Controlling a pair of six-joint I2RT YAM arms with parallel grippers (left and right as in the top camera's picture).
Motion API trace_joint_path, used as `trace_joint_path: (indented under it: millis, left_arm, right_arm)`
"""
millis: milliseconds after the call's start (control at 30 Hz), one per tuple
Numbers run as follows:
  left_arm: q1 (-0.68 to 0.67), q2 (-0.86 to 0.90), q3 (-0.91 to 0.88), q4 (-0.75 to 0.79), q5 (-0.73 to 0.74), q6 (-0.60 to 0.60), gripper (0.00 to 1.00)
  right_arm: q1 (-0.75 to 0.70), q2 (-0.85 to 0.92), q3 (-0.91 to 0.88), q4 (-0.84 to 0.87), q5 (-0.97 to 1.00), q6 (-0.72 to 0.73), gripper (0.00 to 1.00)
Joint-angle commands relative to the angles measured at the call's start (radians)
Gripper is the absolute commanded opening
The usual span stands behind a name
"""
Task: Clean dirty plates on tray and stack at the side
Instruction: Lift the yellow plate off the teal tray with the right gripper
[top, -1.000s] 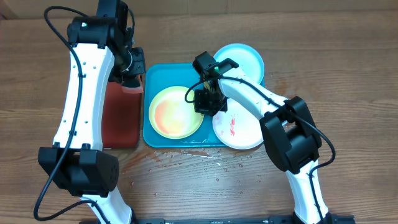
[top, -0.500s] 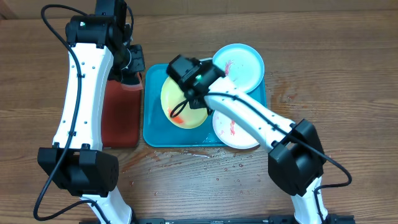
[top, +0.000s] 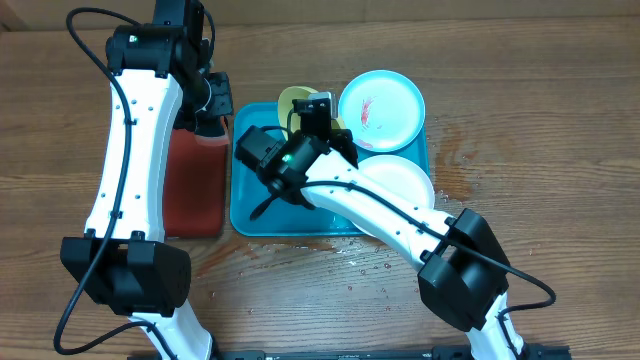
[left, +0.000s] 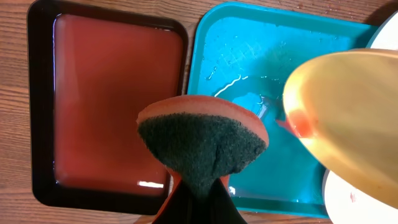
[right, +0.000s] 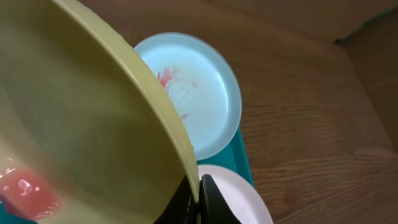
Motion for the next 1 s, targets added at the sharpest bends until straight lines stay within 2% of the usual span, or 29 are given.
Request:
trace_joint_path:
  millis: [0,200,633,967]
  left_arm:
    - [-0.006,-0.005,-0.003,0.003,-0.011,-0.017,0.04]
    - [-0.006,-0.005,-0.003,0.004,-0.011,-0.017,0.04]
    - [-0.006,-0.005,-0.003,0.003,-0.010,-0.017,0.04]
    - [-0.006,-0.005,-0.003,0.004,-0.011,-0.017,0.04]
  right_arm:
    - [0.025,-0.043,0.026,0.000,0.198,0.070,0.04]
    - [0.048,-0.043,0.026,0.001,0.338,0.071,0.04]
    - [0.050,-0.043,0.025,-0.003,0.483,0.123,0.04]
    - [0.048,-0.042,0.025,0.012,0.458,0.198,0.04]
